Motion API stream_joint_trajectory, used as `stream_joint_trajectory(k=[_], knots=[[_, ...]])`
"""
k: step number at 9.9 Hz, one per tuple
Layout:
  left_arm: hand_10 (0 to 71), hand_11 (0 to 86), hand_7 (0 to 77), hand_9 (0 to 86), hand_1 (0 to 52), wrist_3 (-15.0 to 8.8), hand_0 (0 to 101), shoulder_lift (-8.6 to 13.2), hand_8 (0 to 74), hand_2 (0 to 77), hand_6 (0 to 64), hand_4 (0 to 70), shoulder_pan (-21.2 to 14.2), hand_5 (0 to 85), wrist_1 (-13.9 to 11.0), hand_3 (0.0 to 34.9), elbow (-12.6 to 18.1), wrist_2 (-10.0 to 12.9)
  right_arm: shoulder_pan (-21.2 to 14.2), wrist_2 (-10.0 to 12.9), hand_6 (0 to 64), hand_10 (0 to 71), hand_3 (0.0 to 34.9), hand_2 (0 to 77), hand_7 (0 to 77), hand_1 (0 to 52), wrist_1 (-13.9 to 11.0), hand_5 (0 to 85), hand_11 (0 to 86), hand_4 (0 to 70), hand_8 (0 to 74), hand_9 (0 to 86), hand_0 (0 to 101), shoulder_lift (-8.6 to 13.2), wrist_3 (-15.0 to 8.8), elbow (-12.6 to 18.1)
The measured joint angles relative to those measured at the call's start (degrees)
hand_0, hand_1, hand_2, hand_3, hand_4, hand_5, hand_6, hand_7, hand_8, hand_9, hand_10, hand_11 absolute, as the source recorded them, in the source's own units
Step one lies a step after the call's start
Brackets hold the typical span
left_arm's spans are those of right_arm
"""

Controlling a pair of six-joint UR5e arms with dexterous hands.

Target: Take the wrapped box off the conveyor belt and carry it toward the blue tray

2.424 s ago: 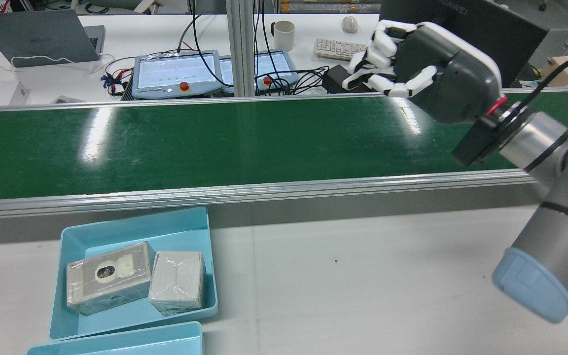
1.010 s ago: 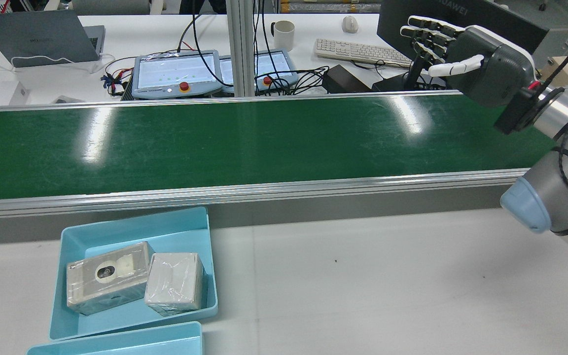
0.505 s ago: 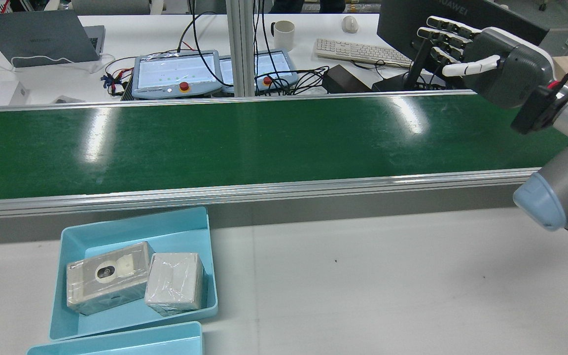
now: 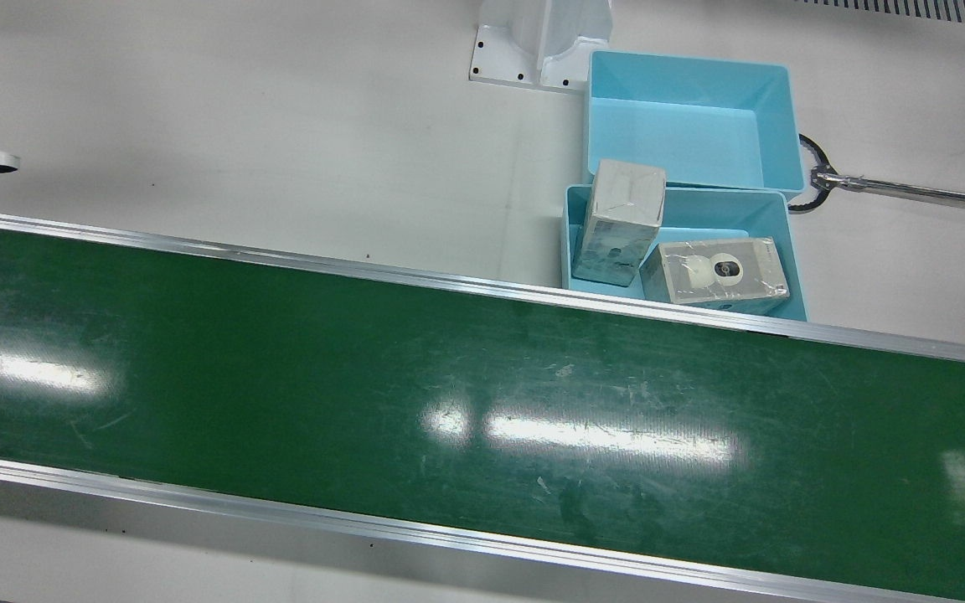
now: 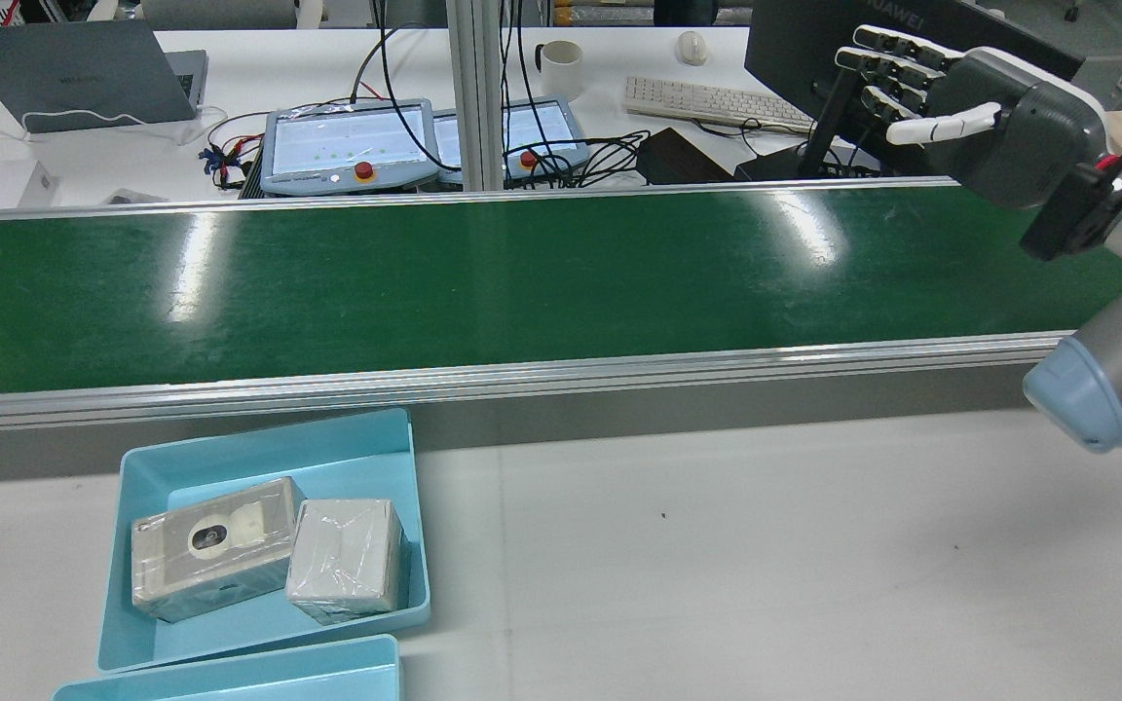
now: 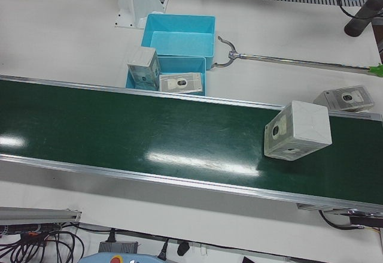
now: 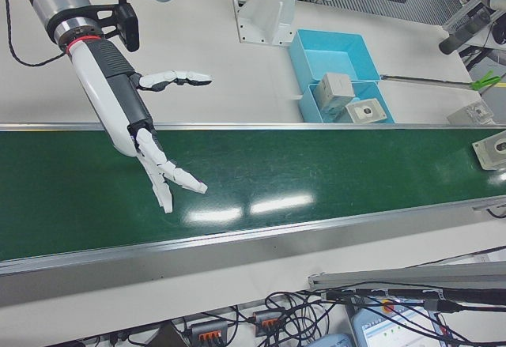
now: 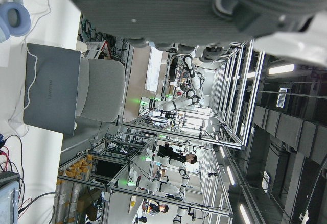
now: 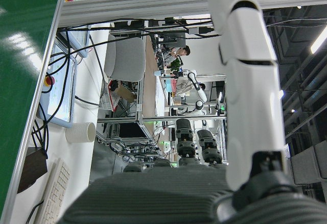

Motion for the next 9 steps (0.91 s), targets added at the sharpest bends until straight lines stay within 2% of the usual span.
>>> stream_joint_trajectory(k=[1, 2, 3, 4, 5, 6, 9], knots=[[0.0, 0.5, 0.5, 0.0, 0.0, 0.0, 0, 0.0, 0.5, 1.1, 0.0, 0.0, 0.0, 1.1, 0.0, 0.0, 0.0, 0.0, 0.1, 0.0, 0.0, 0.0, 4.5, 12.5, 14.7, 15.3, -0.1, 13.6, 1.6, 0.5, 0.0, 2.2, 50, 0.0, 0.0, 0.1], [0.0, 0.5, 0.5, 0.0, 0.0, 0.0, 0, 0.0, 0.5, 1.1, 0.0, 0.0, 0.0, 1.1, 0.0, 0.0, 0.0, 0.0, 0.2, 0.0, 0.0, 0.0, 4.5, 12.5, 14.7, 15.3, -0.1, 13.6, 1.6, 0.5, 0.0, 2.2, 50, 0.0, 0.1, 0.3], [0.5, 0.0, 0.5, 0.0, 0.0, 0.0, 0, 0.0, 0.5, 1.1, 0.0, 0.0, 0.0, 1.1, 0.0, 0.0, 0.0, 0.0, 0.2, 0.0, 0.0, 0.0, 3.3, 10.9, 12.5, 18.5, -0.2, 13.6, 1.6, 1.1, 0.0, 2.2, 50, 0.0, 0.1, 0.6], [0.5, 0.0, 0.5, 0.0, 0.0, 0.0, 0, 0.0, 0.5, 1.1, 0.0, 0.0, 0.0, 1.1, 0.0, 0.0, 0.0, 0.0, 0.3, 0.0, 0.0, 0.0, 3.3, 10.9, 12.5, 18.5, -0.3, 13.6, 1.6, 1.1, 0.0, 2.2, 50, 0.0, 0.1, 0.8], [0.5, 0.0, 0.5, 0.0, 0.0, 0.0, 0, 0.0, 0.5, 1.1, 0.0, 0.0, 0.0, 1.1, 0.0, 0.0, 0.0, 0.0, 0.3, 0.0, 0.0, 0.0, 4.9, 12.0, 14.7, 18.5, -0.4, 13.6, 1.6, 1.1, 0.0, 2.2, 50, 0.0, 0.1, 1.0], [0.5, 0.0, 0.5, 0.0, 0.0, 0.0, 0, 0.0, 0.5, 1.1, 0.0, 0.0, 0.0, 1.1, 0.0, 0.0, 0.0, 0.0, 0.3, 0.0, 0.0, 0.0, 4.4, 12.0, 14.2, 18.0, -0.4, 13.6, 1.6, 2.2, 0.0, 2.2, 50, 0.0, 0.1, 1.1], [0.0, 0.0, 0.5, 0.0, 0.0, 0.0, 0, 0.0, 0.5, 1.1, 0.0, 0.0, 0.0, 1.1, 0.0, 0.0, 0.0, 0.0, 0.2, -0.1, 0.0, 0.0, 5.9, 10.9, 14.7, 16.9, -0.6, 13.6, 1.6, 2.2, 0.0, 2.2, 50, 0.0, 0.1, 0.8]])
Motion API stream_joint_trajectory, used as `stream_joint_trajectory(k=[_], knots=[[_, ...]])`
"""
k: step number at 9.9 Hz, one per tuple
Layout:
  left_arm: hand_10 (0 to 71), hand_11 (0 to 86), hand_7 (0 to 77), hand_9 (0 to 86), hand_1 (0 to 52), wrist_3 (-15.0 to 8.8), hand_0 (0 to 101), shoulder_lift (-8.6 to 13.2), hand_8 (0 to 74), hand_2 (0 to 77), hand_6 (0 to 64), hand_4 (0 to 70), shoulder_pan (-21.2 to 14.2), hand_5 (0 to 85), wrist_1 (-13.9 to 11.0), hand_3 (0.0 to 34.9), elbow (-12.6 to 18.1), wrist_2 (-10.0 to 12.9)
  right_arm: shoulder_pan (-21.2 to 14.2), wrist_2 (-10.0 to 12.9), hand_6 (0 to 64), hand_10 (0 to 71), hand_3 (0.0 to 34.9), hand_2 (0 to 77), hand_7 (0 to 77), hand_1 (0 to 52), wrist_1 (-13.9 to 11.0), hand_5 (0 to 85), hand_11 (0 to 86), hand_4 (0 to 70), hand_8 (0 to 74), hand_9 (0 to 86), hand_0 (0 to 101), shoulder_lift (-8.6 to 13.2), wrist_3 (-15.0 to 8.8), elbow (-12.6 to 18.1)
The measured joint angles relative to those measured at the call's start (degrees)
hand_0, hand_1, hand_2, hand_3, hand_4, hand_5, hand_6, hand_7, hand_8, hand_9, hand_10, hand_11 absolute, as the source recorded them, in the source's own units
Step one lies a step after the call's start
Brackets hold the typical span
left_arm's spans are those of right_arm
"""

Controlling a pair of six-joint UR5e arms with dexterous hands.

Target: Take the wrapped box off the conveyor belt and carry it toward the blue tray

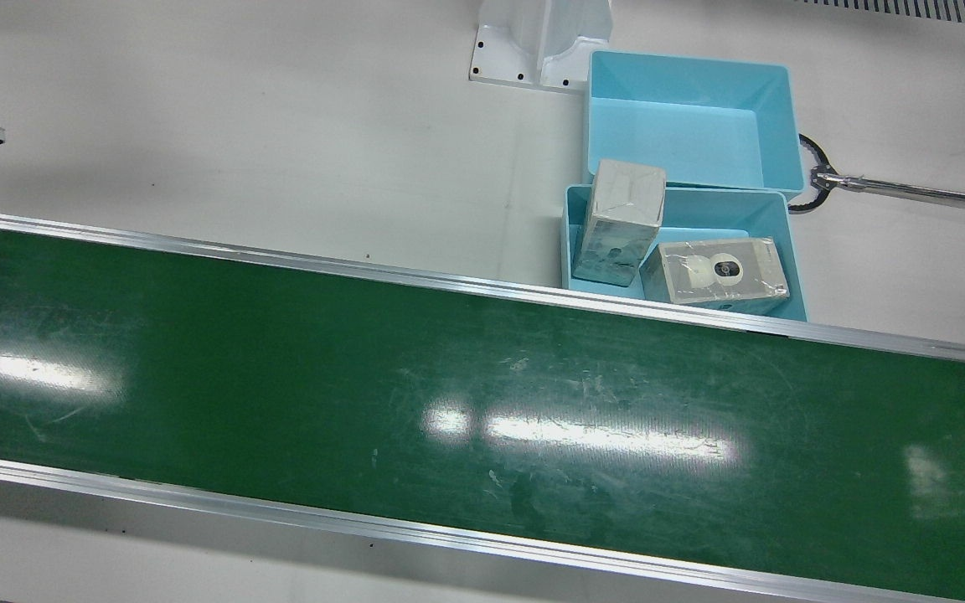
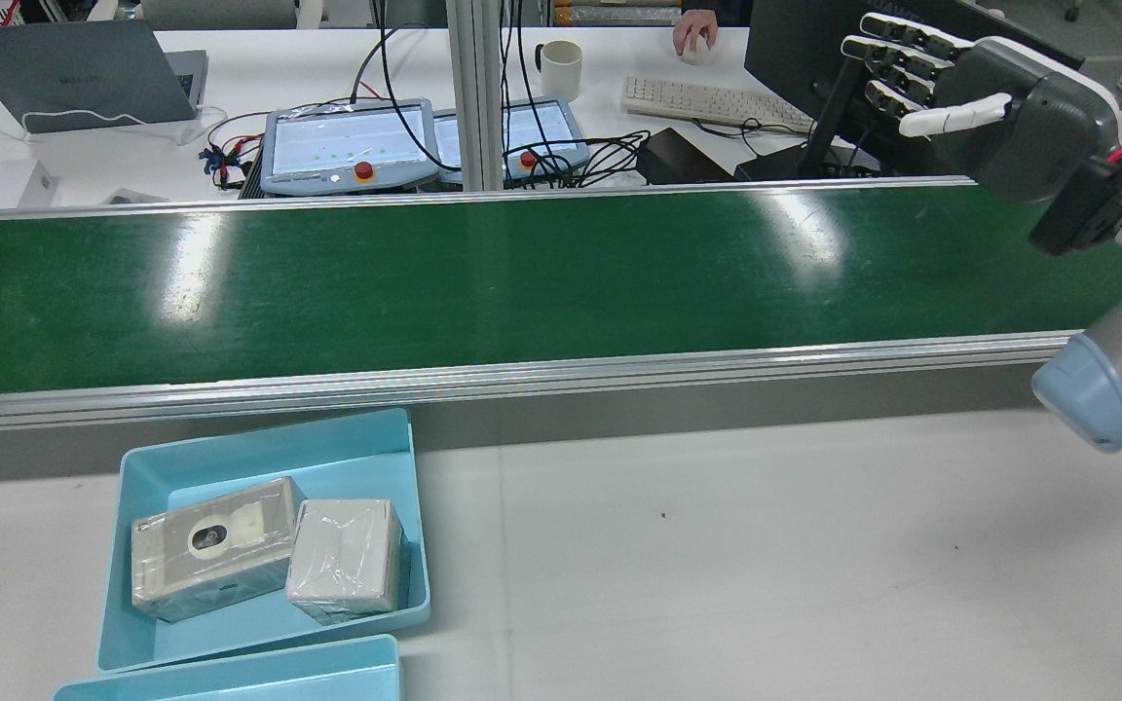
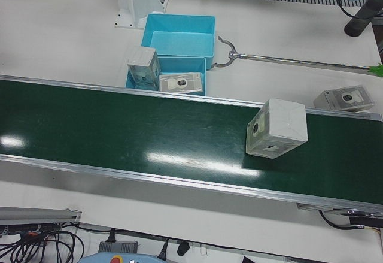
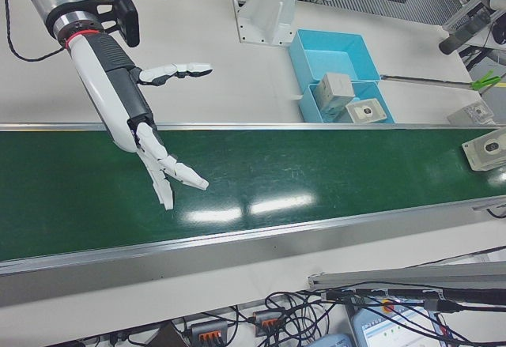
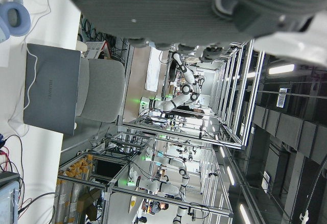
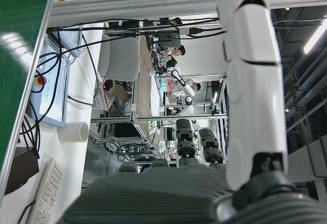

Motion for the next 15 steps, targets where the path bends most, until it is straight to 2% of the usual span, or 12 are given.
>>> stream_joint_trajectory(k=[4, 5, 6, 7, 8, 10, 15], knots=[[0.0, 0.5, 0.5, 0.0, 0.0, 0.0, 0, 0.0, 0.5, 1.1, 0.0, 0.0, 0.0, 1.1, 0.0, 0.0, 0.0, 0.0, -1.5, 0.1, 0.0, 0.0, 5.4, 13.1, 15.3, 16.9, 1.2, 14.2, 1.6, 3.3, 0.0, 2.2, 49, 0.2, -0.2, -0.3], [0.5, 0.0, 0.5, 0.0, 0.0, 0.0, 0, 0.0, 0.5, 1.1, 0.0, 0.0, 0.0, 1.1, 0.0, 0.0, 0.0, 0.0, -1.4, 0.0, 0.0, 0.0, 5.3, 10.9, 10.9, 14.2, 1.8, 12.5, 1.6, 0.5, 0.0, 2.2, 48, 0.1, -0.2, -0.2], [0.5, 0.0, 0.5, 0.0, 0.0, 0.0, 0, 0.0, 0.5, 0.5, 0.0, 0.0, 0.0, 1.1, 0.0, 0.0, 0.0, 0.0, -1.3, -0.1, 0.0, 0.0, 5.3, 10.9, 10.9, 14.2, 2.1, 12.5, 1.6, 0.5, 0.0, 2.2, 48, 0.0, -0.1, -0.2], [0.5, 0.0, 0.5, 0.0, 0.0, 0.0, 0, 0.0, 0.5, 0.5, 0.0, 0.0, 0.0, 1.1, 0.0, 0.0, 0.0, 0.0, -1.2, -0.2, 0.0, 0.0, 4.1, 9.3, 12.5, 16.4, 2.2, 12.0, 1.6, 0.5, 0.0, 2.2, 48, -0.1, 0.0, -0.1], [0.0, 0.0, 0.5, 0.0, 0.0, 0.0, 0, 0.0, 0.5, 0.5, 0.0, 0.0, 0.0, 1.1, 0.0, 0.0, 0.0, 0.0, -1.1, -0.3, 0.0, 0.0, 3.2, 9.3, 12.5, 16.4, 2.3, 13.1, 1.6, 1.6, 0.0, 2.2, 48, -0.2, 0.0, 0.0], [0.5, 0.0, 0.5, 0.0, 0.0, 0.0, 0, 0.0, 0.5, 0.5, 0.0, 0.0, 0.0, 1.1, 0.0, 0.0, 0.0, 0.0, -1.1, -0.3, 0.0, 0.0, 3.2, 9.8, 12.0, 14.7, 2.3, 13.1, 1.6, 0.0, 0.0, 2.2, 48, -0.3, 0.1, 0.0], [0.5, 0.0, 0.5, 0.0, 0.0, 0.0, 0, 0.0, 0.5, 1.1, 0.0, 0.0, 0.0, 1.1, 0.0, 0.0, 0.0, 0.0, -0.9, -0.4, 0.0, 0.0, 4.2, 9.3, 13.1, 15.8, 2.3, 13.1, 1.6, 1.1, 0.0, 2.2, 48, -0.4, 0.1, 0.4]])
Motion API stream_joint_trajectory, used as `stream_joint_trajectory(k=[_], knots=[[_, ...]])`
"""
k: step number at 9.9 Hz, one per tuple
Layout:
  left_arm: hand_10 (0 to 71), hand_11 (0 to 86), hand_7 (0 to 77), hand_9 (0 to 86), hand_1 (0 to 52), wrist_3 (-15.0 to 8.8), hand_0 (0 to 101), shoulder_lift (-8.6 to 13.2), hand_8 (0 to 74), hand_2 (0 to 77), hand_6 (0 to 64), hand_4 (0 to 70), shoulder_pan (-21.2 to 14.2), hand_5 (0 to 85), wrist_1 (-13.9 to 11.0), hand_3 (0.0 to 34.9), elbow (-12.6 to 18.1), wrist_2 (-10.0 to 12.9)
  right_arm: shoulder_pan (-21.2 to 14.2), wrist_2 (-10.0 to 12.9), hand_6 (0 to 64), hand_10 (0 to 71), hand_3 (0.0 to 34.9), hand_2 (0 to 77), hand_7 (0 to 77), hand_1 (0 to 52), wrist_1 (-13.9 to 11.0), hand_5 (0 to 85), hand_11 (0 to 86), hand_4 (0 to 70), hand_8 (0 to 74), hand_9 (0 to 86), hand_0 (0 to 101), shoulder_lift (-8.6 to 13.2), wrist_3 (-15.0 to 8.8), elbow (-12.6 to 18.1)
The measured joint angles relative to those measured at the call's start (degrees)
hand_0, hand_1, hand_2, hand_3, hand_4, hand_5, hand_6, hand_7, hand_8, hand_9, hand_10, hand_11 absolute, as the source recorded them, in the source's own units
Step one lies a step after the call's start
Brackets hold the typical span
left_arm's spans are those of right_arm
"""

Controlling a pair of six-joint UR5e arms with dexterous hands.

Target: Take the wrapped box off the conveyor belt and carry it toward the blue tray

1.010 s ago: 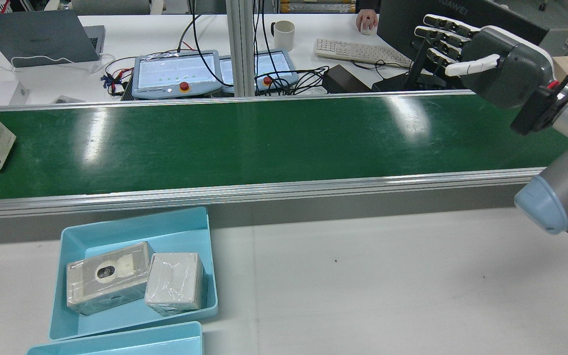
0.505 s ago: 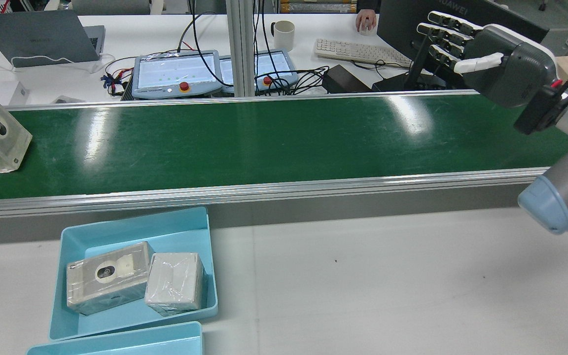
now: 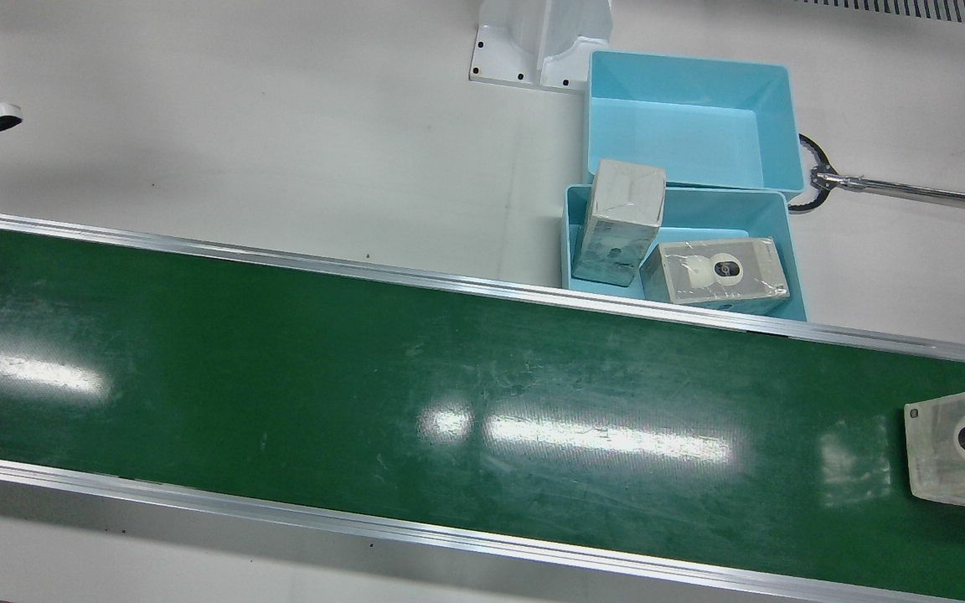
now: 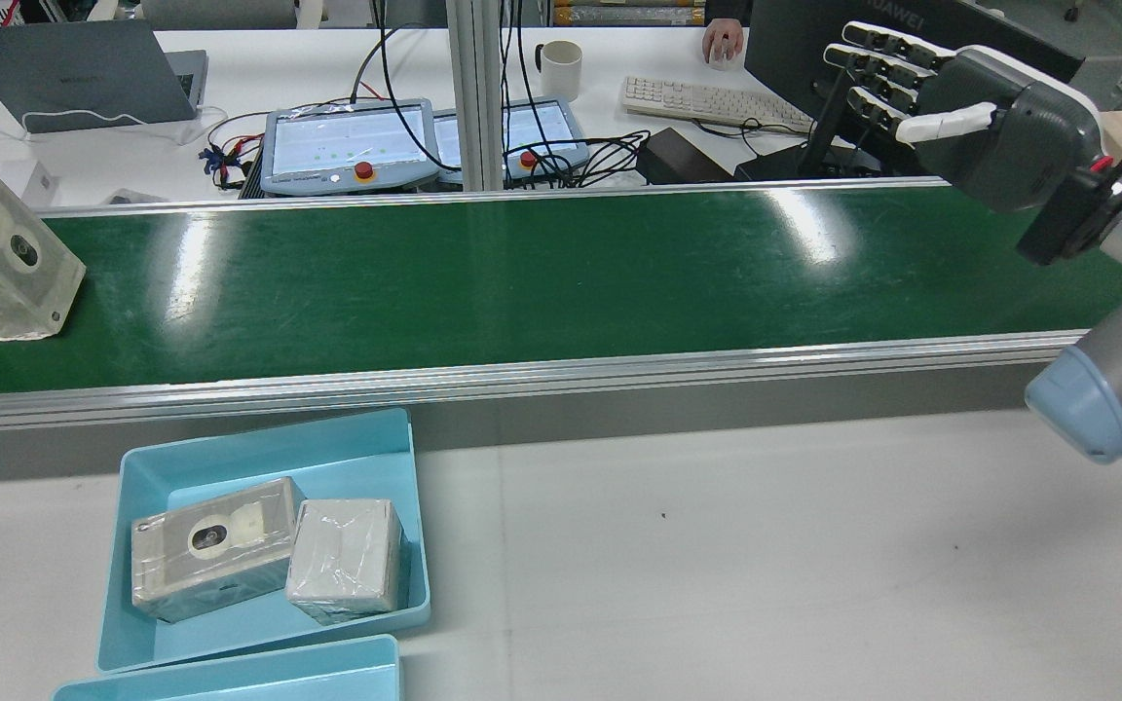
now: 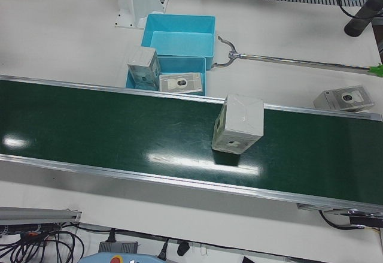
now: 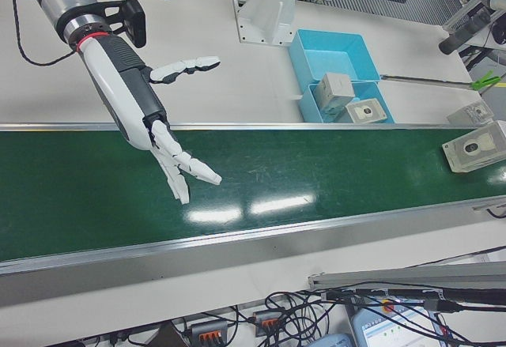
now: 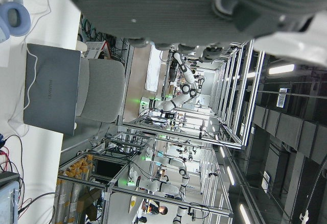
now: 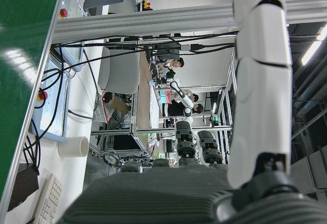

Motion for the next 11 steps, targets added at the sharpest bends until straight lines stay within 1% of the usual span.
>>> stream_joint_trajectory(k=[3, 4, 6, 7, 8, 11], knots=[[0.5, 0.0, 0.5, 0.0, 0.0, 0.0, 0, 0.0, 0.5, 1.1, 0.0, 0.0, 0.0, 1.1, 0.0, 0.0, 0.0, 0.0, 0.0, 0.0, 0.0, 0.0, 4.2, 9.3, 13.1, 16.4, -0.1, 13.1, 1.6, 1.1, 0.0, 2.2, 48, 0.0, 0.0, 0.0], [0.5, 0.0, 0.5, 0.0, 0.0, 0.0, 0, 0.0, 0.5, 1.1, 0.0, 0.0, 0.0, 1.1, 0.0, 0.0, 0.0, 0.0, 0.0, 0.0, 0.0, 0.0, 5.7, 9.3, 13.1, 16.4, -0.1, 13.1, 1.6, 1.1, 0.0, 2.2, 48, -0.1, 0.0, 0.0], [0.5, 0.0, 0.5, 0.0, 0.0, 0.0, 0, 0.0, 0.5, 0.5, 0.0, 0.0, 0.0, 1.1, 0.0, 0.0, 0.0, 0.0, 0.0, 0.0, 0.0, 0.0, 5.8, 9.3, 13.1, 16.4, -0.1, 14.2, 1.6, 1.1, 0.0, 2.2, 48, -0.4, 0.0, 0.0], [0.5, 0.0, 0.5, 0.0, 0.0, 0.0, 0, 0.0, 0.5, 1.1, 0.0, 0.0, 0.0, 1.1, 0.0, 0.0, 0.0, 0.0, 0.1, 0.0, 0.0, 0.0, 5.7, 6.5, 13.1, 16.4, 0.0, 14.2, 1.6, 1.1, 0.0, 2.2, 48, -0.5, 0.0, 0.0], [0.5, 0.0, 0.5, 0.0, 0.0, 0.0, 0, 0.0, 0.5, 0.5, 0.0, 0.0, 0.0, 1.1, 0.0, 0.0, 0.0, 0.0, 0.1, 0.0, 0.0, 0.0, 5.7, 8.2, 13.1, 15.8, 0.0, 14.2, 1.6, 1.1, 0.0, 2.2, 48, -0.6, 0.0, 0.0], [0.0, 0.5, 0.5, 0.0, 0.0, 0.0, 0, 0.0, 0.5, 1.1, 0.0, 0.0, 0.0, 1.1, 0.0, 0.0, 0.0, 0.0, 0.1, 0.0, 0.0, 0.0, 5.7, 8.2, 13.1, 15.8, 0.0, 14.2, 1.6, 1.1, 0.0, 2.2, 48, -0.7, 0.0, 0.0]])
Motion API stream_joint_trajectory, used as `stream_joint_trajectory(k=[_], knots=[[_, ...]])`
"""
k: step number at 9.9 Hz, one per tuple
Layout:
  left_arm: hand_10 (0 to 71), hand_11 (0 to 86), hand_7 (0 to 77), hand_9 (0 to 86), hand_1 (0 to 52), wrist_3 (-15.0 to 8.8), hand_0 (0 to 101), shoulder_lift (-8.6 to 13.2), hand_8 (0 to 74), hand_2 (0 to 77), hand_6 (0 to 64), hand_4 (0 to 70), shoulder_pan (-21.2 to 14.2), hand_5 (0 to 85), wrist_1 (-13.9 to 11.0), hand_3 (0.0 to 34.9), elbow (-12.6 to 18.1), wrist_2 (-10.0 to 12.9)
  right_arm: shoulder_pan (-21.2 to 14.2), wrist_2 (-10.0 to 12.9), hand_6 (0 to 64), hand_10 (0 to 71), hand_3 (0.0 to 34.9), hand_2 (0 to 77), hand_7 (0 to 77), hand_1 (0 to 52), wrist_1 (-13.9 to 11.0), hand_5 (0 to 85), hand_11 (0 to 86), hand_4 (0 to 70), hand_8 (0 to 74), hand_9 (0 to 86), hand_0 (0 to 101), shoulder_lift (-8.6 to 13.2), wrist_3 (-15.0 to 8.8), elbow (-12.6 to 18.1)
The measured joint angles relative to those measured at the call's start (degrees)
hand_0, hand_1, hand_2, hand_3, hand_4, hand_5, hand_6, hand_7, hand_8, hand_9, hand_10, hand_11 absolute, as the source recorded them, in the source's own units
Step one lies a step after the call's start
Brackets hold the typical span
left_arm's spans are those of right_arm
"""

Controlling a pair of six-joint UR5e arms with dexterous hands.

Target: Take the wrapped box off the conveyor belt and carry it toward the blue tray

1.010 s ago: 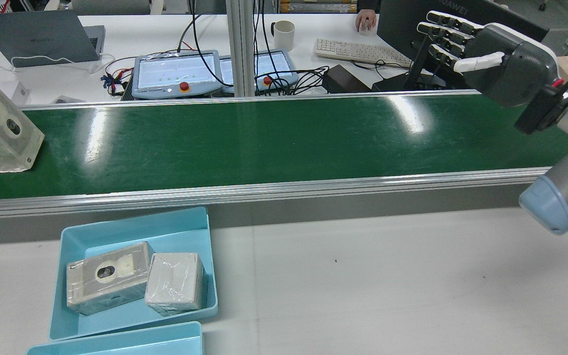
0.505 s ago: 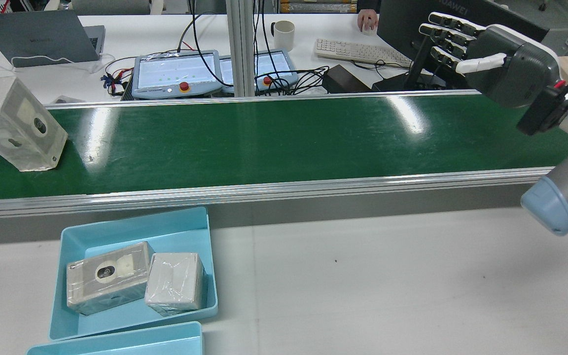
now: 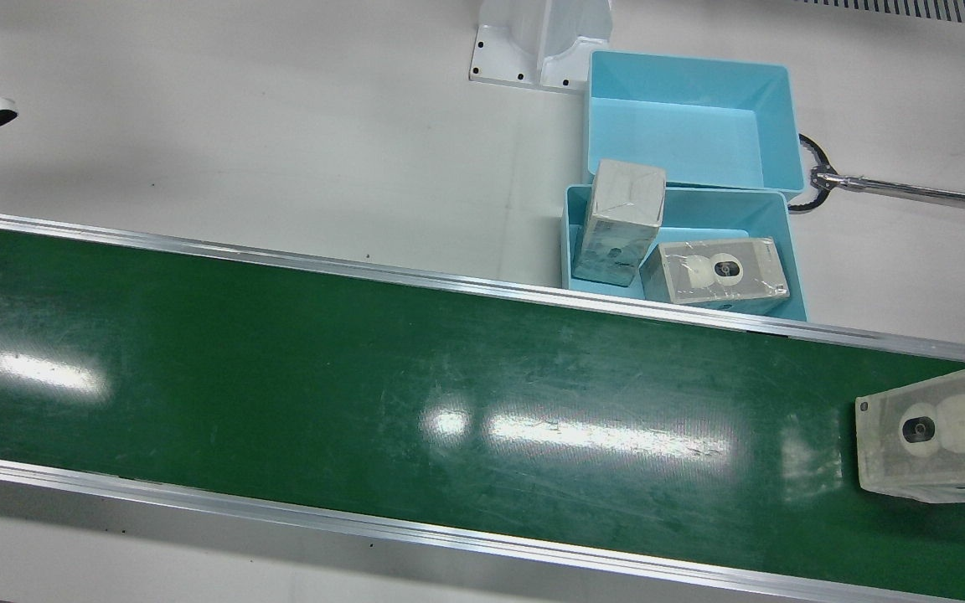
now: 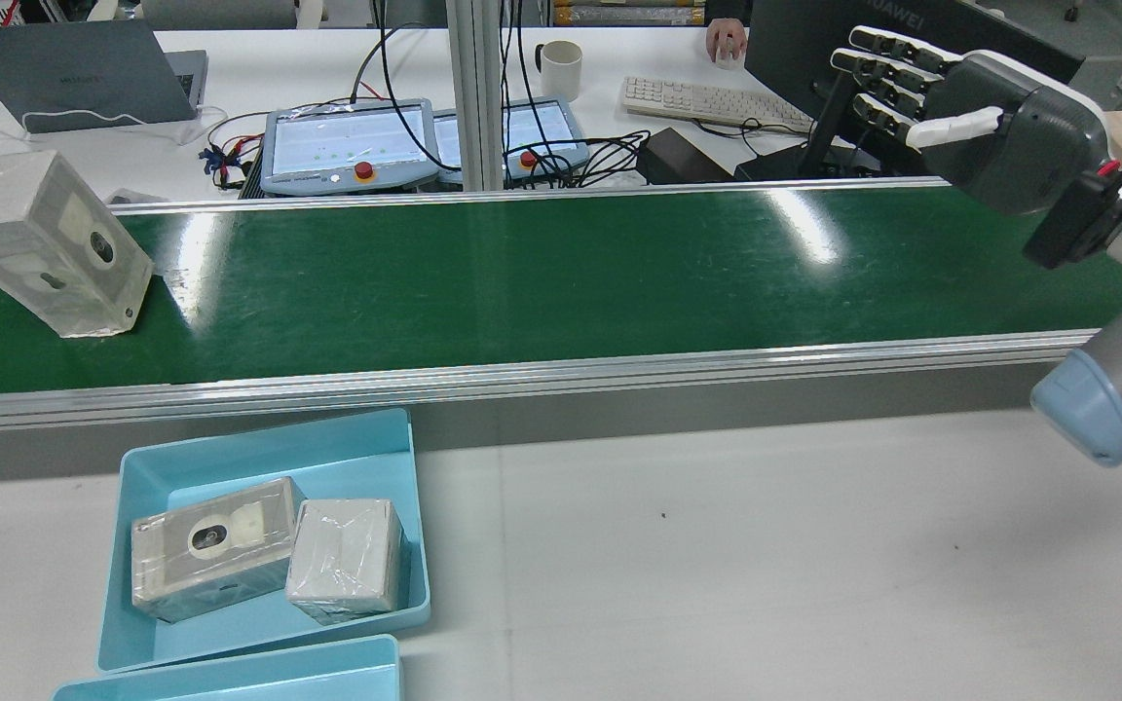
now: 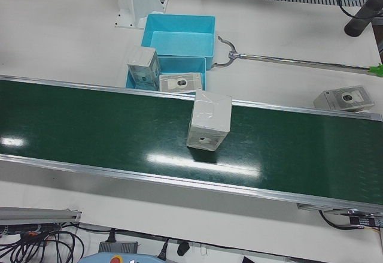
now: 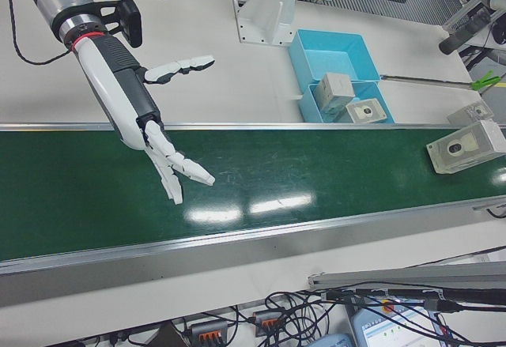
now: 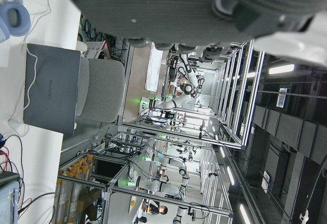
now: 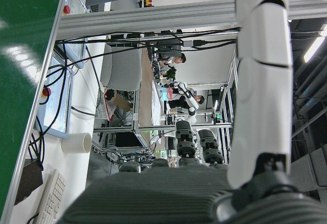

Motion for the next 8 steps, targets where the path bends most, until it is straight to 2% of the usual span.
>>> stream_joint_trajectory(k=[2, 8], knots=[[0.5, 0.0, 0.5, 0.0, 0.0, 0.0, 0, 0.0, 0.5, 1.1, 0.0, 0.0, 0.0, 1.1, 0.0, 0.0, 0.0, 0.0, 0.0, 0.0, 0.0, 0.0, 5.3, 8.2, 13.1, 15.8, 0.0, 12.0, 1.6, 1.1, 0.0, 2.2, 48, 0.0, 0.0, 0.0], [0.5, 0.0, 0.5, 0.0, 0.0, 0.0, 0, 0.0, 0.5, 0.5, 0.0, 0.0, 0.0, 1.1, 0.0, 0.0, 0.0, 0.0, 0.0, -0.1, 0.0, 0.0, 5.3, 8.2, 12.0, 15.8, 0.0, 13.1, 1.6, 0.0, 0.0, 2.2, 48, 0.0, 0.0, 0.0]])
